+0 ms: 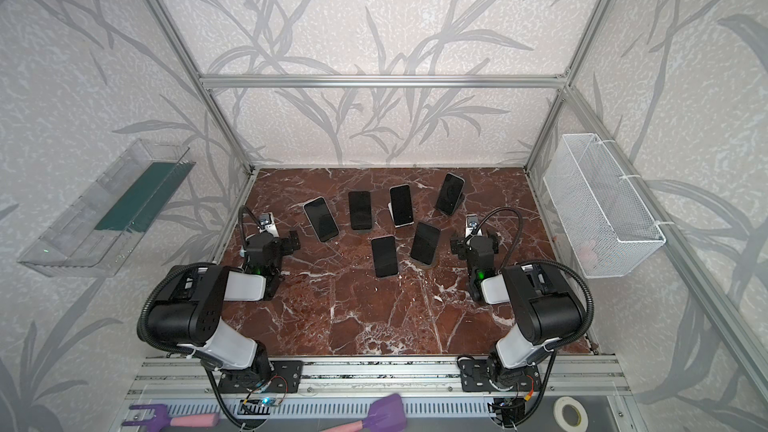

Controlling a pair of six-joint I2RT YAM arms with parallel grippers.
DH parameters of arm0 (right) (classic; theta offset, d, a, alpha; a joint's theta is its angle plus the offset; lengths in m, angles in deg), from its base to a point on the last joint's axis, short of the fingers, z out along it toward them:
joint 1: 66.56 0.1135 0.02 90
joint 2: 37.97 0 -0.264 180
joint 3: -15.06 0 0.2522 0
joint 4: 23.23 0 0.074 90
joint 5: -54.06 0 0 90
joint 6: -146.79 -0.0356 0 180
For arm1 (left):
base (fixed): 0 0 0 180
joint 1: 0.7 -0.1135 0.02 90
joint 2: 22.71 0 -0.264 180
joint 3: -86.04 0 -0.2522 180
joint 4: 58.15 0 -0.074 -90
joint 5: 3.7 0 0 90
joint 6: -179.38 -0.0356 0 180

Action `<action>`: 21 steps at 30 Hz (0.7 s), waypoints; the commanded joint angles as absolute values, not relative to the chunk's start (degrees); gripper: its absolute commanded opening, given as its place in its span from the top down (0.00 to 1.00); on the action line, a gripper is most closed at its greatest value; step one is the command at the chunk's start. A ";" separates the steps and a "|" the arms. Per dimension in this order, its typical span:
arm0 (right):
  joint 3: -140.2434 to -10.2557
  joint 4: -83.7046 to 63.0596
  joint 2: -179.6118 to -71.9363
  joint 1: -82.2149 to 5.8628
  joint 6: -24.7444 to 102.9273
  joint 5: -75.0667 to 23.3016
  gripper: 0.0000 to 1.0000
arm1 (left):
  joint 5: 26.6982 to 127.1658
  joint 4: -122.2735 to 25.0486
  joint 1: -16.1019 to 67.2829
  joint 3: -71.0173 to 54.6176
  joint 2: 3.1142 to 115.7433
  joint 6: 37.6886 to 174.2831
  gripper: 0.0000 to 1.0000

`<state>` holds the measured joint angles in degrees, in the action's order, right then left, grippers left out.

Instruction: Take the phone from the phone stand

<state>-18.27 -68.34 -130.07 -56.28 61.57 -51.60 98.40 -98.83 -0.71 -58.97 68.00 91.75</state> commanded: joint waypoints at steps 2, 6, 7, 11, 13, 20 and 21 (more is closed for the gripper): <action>-18.69 -70.51 -129.97 -56.10 62.05 -52.60 0.01 | 98.70 -99.41 -0.70 -58.84 67.46 91.39 0.01; -18.65 -70.53 -129.99 -56.10 62.05 -52.51 0.01 | 98.74 -99.45 -0.70 -58.77 67.46 91.33 0.01; -18.65 -70.52 -129.99 -56.12 62.02 -52.44 0.01 | 98.70 -99.48 -0.70 -58.84 67.46 91.40 0.01; -19.19 -68.79 -129.59 -57.27 61.00 -50.23 0.01 | 98.63 -99.43 -0.70 -58.84 67.46 91.40 0.01; -19.20 -68.71 -129.57 -57.42 60.90 -50.06 0.01 | 98.61 -99.46 -0.74 -58.84 67.47 91.58 0.01; -19.22 -68.64 -129.54 -57.51 60.90 -50.01 0.01 | 98.41 -99.33 -0.95 -58.84 67.42 91.74 0.01; -19.18 -68.63 -129.55 -57.51 60.84 -50.02 0.01 | 98.35 -99.40 -0.86 -58.84 67.39 91.67 0.01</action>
<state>-18.27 -67.86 -130.07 -57.30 61.28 -50.35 98.40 -98.83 -0.71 -58.97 68.00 91.75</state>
